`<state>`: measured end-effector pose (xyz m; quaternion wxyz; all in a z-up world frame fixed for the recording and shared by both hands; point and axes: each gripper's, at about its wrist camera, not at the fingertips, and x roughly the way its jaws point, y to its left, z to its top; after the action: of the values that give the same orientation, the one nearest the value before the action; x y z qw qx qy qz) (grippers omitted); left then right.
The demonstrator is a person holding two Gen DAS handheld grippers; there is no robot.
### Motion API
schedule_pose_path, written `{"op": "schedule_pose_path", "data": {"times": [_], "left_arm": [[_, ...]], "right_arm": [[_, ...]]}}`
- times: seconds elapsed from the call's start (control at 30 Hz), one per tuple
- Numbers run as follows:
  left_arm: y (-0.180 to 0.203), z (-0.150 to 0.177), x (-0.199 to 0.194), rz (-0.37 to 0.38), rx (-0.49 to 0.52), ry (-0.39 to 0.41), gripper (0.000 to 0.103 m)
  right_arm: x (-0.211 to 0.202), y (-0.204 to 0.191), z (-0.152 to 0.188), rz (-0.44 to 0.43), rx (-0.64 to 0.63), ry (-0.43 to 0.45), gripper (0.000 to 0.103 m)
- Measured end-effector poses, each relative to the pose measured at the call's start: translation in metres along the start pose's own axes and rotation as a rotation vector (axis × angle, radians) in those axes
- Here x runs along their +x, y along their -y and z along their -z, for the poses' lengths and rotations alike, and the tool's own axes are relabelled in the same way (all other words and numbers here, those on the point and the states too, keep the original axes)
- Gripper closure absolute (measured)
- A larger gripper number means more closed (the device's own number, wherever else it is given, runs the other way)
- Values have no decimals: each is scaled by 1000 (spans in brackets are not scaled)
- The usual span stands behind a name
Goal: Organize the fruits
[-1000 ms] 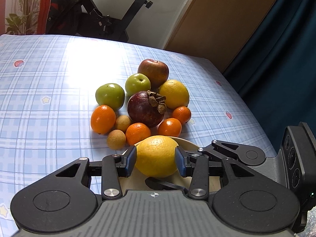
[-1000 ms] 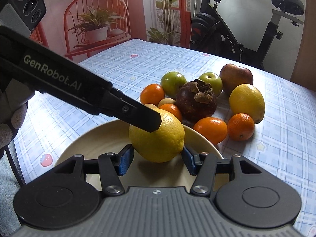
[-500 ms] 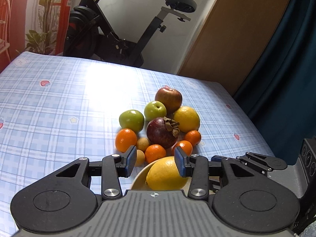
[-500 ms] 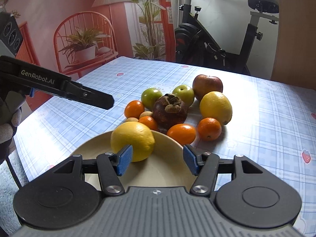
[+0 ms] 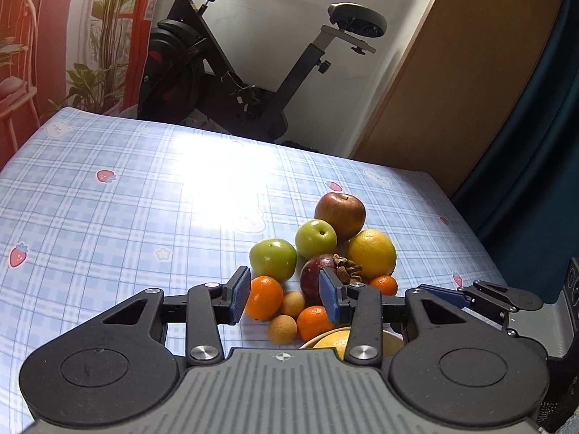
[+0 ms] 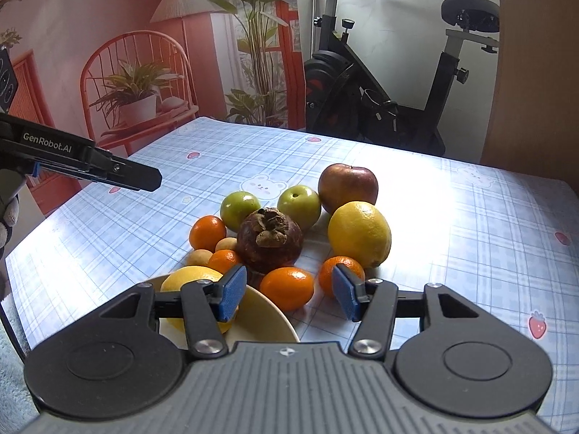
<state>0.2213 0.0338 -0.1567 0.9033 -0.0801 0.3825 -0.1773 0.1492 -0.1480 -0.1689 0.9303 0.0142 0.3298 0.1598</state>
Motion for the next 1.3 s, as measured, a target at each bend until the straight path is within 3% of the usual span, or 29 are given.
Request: {"op": "schedule_pose_path", "data": {"times": [0.53,1.3], "left_arm": [[34,-25,58,101,93,-112,59],[14,-24,101,171,-19,-217,53]], "right_arm": [[48,5,-19,-84,20,-32,47],[75,8,-21,-108,60,-80,42]]}}
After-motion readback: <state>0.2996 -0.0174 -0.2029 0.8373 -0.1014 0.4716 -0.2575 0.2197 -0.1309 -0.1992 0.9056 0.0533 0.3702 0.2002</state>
